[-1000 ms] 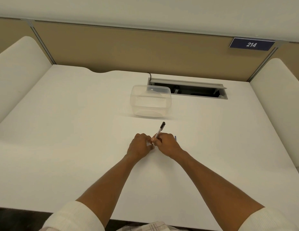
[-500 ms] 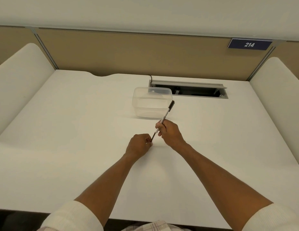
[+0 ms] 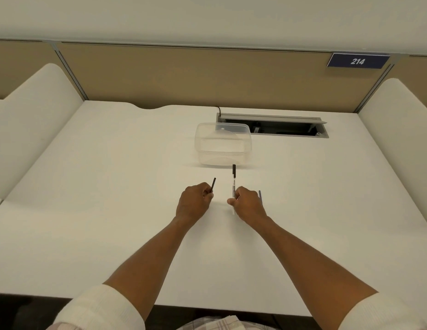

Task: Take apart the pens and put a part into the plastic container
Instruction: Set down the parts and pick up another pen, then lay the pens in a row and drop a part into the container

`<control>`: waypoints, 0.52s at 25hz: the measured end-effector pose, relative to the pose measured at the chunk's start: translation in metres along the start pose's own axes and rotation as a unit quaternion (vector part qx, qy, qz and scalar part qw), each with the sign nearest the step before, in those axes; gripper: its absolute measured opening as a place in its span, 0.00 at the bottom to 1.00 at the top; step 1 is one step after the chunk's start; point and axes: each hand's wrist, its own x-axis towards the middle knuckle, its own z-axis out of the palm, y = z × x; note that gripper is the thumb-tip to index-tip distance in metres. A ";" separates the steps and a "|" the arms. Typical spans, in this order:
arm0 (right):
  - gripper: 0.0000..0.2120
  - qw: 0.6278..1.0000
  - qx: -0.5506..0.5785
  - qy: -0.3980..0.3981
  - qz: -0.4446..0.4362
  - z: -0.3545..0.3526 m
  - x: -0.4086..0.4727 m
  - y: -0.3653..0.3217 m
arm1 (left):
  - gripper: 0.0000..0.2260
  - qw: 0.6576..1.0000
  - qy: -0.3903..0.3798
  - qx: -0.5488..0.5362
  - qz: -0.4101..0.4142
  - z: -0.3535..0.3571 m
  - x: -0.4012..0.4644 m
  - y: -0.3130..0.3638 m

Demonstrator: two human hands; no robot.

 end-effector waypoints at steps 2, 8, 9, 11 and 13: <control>0.11 0.999 -0.029 -0.006 0.017 0.008 -0.004 0.005 | 0.03 1.000 0.000 0.000 -0.002 -0.004 -0.002 -0.003; 0.10 0.998 -0.051 -0.007 0.041 0.021 -0.004 0.006 | 0.05 1.000 -0.012 0.017 -0.009 -0.012 -0.004 -0.014; 0.10 0.998 -0.055 -0.003 0.042 0.023 -0.004 0.006 | 0.05 1.000 -0.011 0.017 -0.005 -0.012 -0.004 -0.015; 0.10 0.997 -0.069 0.009 0.042 0.026 -0.007 0.006 | 0.05 1.000 -0.013 0.020 -0.001 -0.013 -0.005 -0.017; 0.10 0.995 -0.083 0.017 0.043 0.028 -0.008 0.005 | 0.05 0.999 -0.018 0.028 0.001 -0.014 -0.007 -0.020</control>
